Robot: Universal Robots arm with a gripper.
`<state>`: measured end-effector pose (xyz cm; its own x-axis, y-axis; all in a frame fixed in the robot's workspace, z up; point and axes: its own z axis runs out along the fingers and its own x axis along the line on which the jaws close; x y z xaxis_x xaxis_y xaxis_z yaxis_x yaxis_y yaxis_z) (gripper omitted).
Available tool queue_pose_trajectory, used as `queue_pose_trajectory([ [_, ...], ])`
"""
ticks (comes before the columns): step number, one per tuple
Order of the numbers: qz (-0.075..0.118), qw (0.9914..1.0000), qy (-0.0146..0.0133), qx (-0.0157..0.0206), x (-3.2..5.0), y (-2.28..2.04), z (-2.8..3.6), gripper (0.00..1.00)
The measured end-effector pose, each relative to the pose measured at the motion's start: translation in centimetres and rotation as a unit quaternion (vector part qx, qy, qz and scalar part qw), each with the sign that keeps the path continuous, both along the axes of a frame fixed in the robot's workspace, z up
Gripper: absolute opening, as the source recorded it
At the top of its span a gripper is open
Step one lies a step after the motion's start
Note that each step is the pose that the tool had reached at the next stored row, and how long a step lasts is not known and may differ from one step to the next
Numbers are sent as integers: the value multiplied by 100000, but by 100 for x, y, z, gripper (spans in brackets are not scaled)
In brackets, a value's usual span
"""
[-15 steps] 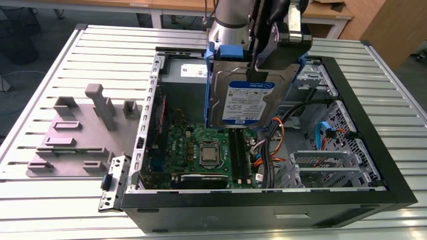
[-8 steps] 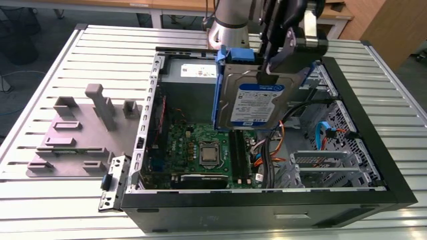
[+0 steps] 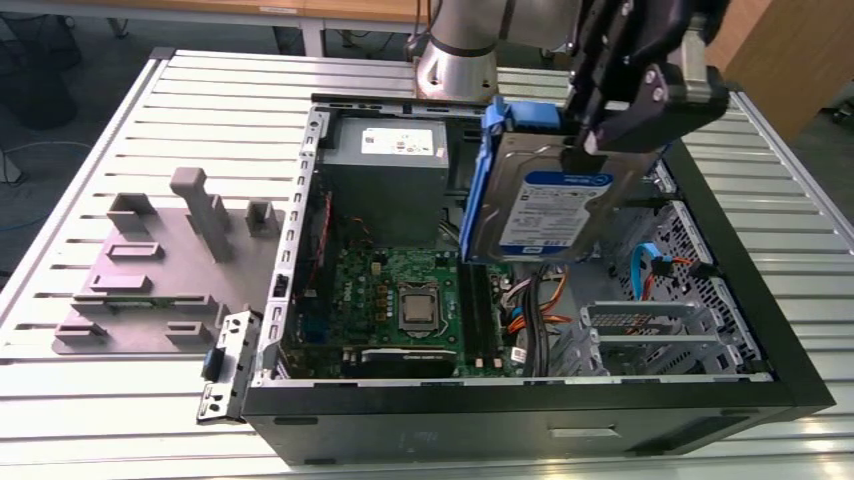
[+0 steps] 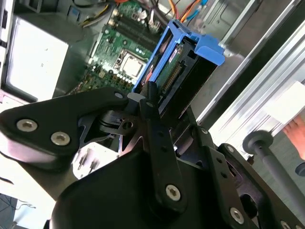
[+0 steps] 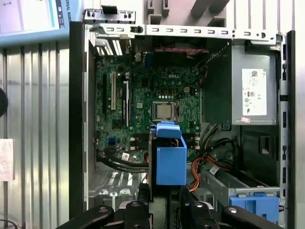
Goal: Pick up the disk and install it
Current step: 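Pick up the disk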
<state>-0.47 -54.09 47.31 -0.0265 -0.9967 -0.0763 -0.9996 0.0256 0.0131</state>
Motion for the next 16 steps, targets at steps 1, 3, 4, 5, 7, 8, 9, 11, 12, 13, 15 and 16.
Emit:
queue_pose_trajectory([
  [1,1,100000,4,-2,31,-5,-1,35],
  [3,-1,100000,7,-1,79,-27,-4,35],
  [4,-1,100000,9,-5,97,-43,-5,35],
  [5,-2,100000,7,-5,112,-63,-7,35],
  [7,-3,100000,6,-2,135,-107,-10,35],
  [8,-2,100000,6,-1,145,-129,-12,35],
  [9,-1,100000,5,0,155,-151,-13,35],
  [11,-3,100000,8,-9,176,-196,-15,35],
  [12,-3,100000,7,-5,186,-218,-17,35],
  [13,-1,100000,6,-4,197,-239,-18,35],
  [15,-1,100000,15,-3,228,-273,-23,35],
  [16,-6,100000,31,-3,249,-283,-25,35],
])
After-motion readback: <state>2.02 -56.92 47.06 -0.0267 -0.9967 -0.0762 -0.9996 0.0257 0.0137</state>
